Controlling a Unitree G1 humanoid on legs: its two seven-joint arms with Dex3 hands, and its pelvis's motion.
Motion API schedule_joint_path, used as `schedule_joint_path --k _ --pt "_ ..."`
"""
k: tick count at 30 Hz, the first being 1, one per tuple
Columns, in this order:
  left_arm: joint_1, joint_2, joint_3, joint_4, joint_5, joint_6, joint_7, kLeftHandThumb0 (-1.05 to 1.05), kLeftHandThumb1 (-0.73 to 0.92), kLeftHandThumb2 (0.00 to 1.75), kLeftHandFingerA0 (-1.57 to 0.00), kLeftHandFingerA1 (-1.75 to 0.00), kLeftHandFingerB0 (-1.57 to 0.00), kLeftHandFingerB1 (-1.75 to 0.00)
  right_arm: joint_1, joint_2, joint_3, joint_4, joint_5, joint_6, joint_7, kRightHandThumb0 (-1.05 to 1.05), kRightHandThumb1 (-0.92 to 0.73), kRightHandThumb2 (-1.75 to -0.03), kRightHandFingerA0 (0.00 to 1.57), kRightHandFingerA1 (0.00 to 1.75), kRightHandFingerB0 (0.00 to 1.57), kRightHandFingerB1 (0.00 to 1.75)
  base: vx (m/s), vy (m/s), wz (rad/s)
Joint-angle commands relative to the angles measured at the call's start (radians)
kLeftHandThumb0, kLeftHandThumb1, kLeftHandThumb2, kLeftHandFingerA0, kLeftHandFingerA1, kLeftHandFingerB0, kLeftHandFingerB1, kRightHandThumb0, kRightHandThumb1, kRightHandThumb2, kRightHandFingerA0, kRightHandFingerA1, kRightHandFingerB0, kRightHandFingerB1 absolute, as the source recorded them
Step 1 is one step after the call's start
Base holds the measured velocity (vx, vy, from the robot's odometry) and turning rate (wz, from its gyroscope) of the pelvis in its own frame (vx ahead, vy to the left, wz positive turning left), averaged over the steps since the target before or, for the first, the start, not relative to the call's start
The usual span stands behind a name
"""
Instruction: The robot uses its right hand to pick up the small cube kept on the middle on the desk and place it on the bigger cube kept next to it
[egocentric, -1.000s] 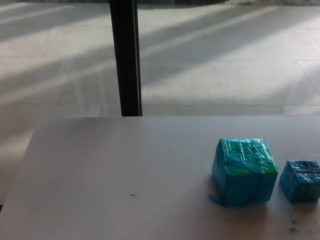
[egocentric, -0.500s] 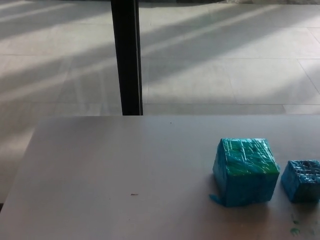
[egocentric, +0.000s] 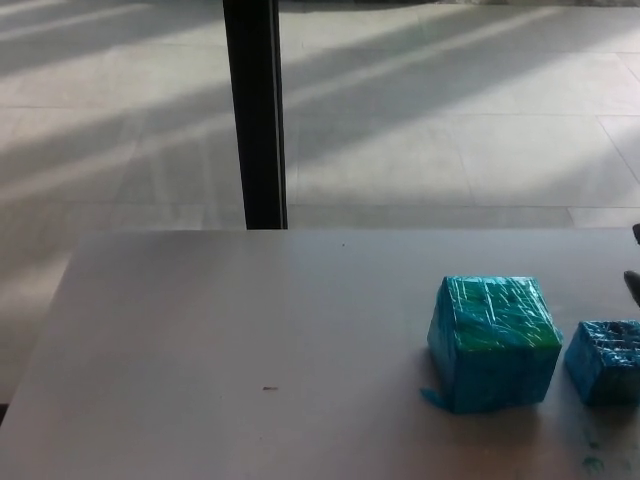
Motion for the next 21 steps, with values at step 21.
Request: schedule_joint_path --k 21 --pt "0.005 0.024 -0.004 -0.004 0.0 0.004 -0.01 -0.69 0.67 0.6 -0.45 -0.62 -0.59 -0.54 -0.248 -0.021 0.318 0.324 -0.375 -0.064 0.012 -1.05 -0.67 -1.05 0.0 0.2 0.0 0.01 0.0 0.0 0.0"
